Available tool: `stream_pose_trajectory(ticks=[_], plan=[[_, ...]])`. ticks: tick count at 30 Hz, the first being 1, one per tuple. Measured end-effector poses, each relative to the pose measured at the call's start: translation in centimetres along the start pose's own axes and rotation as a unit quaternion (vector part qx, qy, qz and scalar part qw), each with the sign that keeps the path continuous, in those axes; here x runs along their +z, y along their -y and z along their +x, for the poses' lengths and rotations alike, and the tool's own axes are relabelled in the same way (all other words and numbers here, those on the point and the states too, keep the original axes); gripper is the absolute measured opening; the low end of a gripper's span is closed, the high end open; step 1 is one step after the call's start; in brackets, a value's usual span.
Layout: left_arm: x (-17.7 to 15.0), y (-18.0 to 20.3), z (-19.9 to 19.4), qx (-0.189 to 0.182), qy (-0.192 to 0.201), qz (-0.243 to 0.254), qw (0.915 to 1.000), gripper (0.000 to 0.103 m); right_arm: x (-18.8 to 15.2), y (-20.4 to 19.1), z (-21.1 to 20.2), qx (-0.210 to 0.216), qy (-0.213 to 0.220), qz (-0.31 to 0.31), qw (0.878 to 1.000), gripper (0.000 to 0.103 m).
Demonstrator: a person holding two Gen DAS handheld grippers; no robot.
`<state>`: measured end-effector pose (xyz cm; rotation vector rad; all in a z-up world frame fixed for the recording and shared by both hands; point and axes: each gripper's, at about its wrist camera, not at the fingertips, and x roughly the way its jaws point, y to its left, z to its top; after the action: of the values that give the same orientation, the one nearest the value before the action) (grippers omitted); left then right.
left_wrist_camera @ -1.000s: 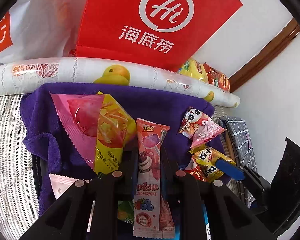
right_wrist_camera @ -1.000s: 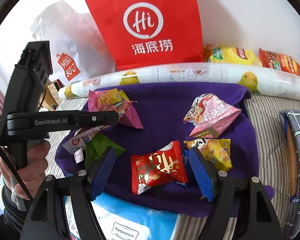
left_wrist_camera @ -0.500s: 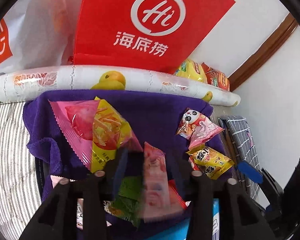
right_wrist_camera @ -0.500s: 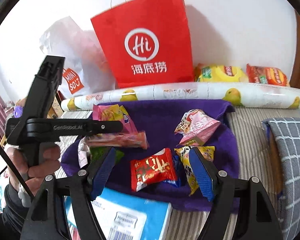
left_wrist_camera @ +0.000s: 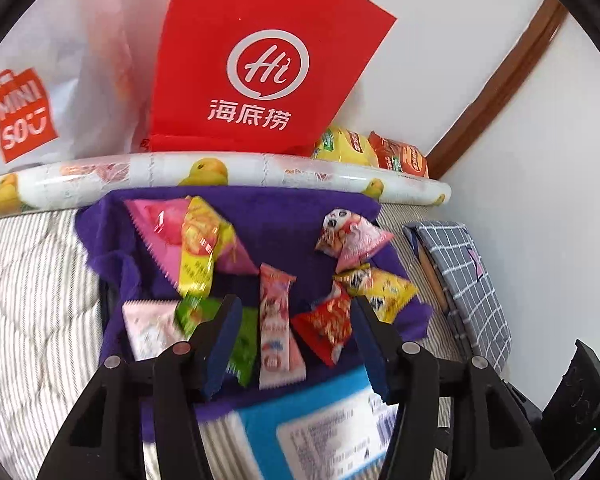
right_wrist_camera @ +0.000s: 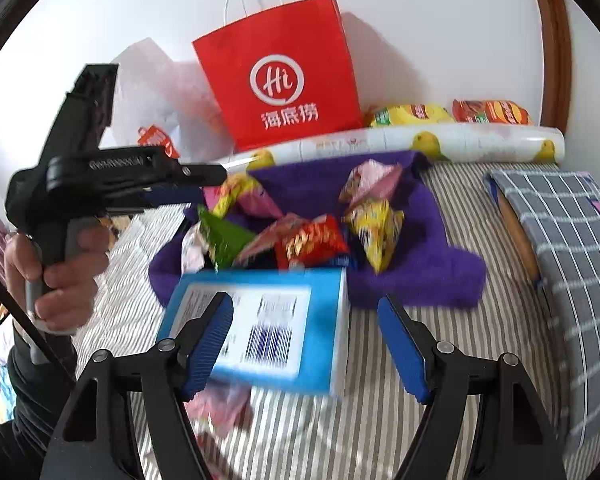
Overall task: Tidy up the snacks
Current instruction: 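Grasp the pink peach candy packet with the right gripper while the left gripper grasps the red-white fruit packet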
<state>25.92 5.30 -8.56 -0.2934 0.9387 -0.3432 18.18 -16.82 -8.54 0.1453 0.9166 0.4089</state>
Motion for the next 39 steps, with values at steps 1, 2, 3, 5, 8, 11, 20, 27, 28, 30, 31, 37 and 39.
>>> stream_pose_trajectory(ticks=[1, 2, 3, 5, 8, 11, 20, 27, 28, 30, 31, 37, 39], plan=[[-0.4, -0.1, -0.5, 0.001, 0.002, 0.000, 1.0000, 0.055, -0.6, -0.1, -0.4, 0.002, -0.001, 0.001, 1.000, 0.075], [-1.0, -0.3, -1.1, 0.003, 0.004, -0.002, 1.0000, 0.055, -1.3, -0.2, -0.7, 0.005, -0.002, 0.003, 1.000, 0.075], [-1.5, -0.4, -1.7, 0.004, 0.006, -0.004, 1.0000, 0.056, -1.8, -0.4, -0.9, 0.008, -0.003, 0.004, 1.000, 0.075], [-2.7, -1.0, -2.7, 0.010, 0.008, -0.009, 0.9999, 0.058, -2.8, -0.9, -1.0, 0.014, -0.011, 0.007, 1.000, 0.075], [-4.5, -1.8, -4.0, 0.020, 0.014, -0.010, 0.9996, 0.058, -4.2, -1.7, -0.5, 0.026, -0.027, 0.010, 0.999, 0.075], [-6.1, -3.1, -4.8, 0.043, 0.021, -0.015, 0.9987, 0.059, -5.7, -2.6, 0.6, 0.036, -0.055, 0.013, 0.998, 0.075], [-9.5, -6.4, -4.9, 0.068, 0.018, -0.032, 0.9970, 0.059, -8.3, -5.6, 4.3, 0.047, -0.129, 0.011, 0.990, 0.076], [-10.5, -7.2, -4.3, 0.056, 0.010, -0.033, 0.9978, 0.059, -8.8, -7.8, 5.3, 0.042, -0.133, 0.001, 0.990, 0.089], [-10.6, -7.3, -4.3, 0.055, 0.011, -0.035, 0.9978, 0.059, -8.9, -8.1, 5.5, 0.034, -0.131, -0.003, 0.991, 0.089], [-10.8, -7.5, -4.4, 0.057, 0.011, -0.037, 0.9976, 0.059, -8.9, -8.9, 5.8, 0.012, -0.128, -0.014, 0.992, 0.090], [-10.9, -7.6, -4.5, 0.059, 0.011, -0.036, 0.9975, 0.059, -9.0, -9.3, 6.0, -0.001, -0.125, -0.019, 0.992, 0.090], [-11.5, -8.4, -4.9, 0.077, 0.008, -0.036, 0.9964, 0.059, -9.3, -10.8, 6.8, -0.057, -0.113, -0.046, 0.991, 0.088], [-11.7, -8.6, -5.0, 0.078, 0.007, -0.039, 0.9962, 0.059, -9.7, -11.4, 7.0, -0.088, -0.104, -0.068, 0.988, 0.084]])
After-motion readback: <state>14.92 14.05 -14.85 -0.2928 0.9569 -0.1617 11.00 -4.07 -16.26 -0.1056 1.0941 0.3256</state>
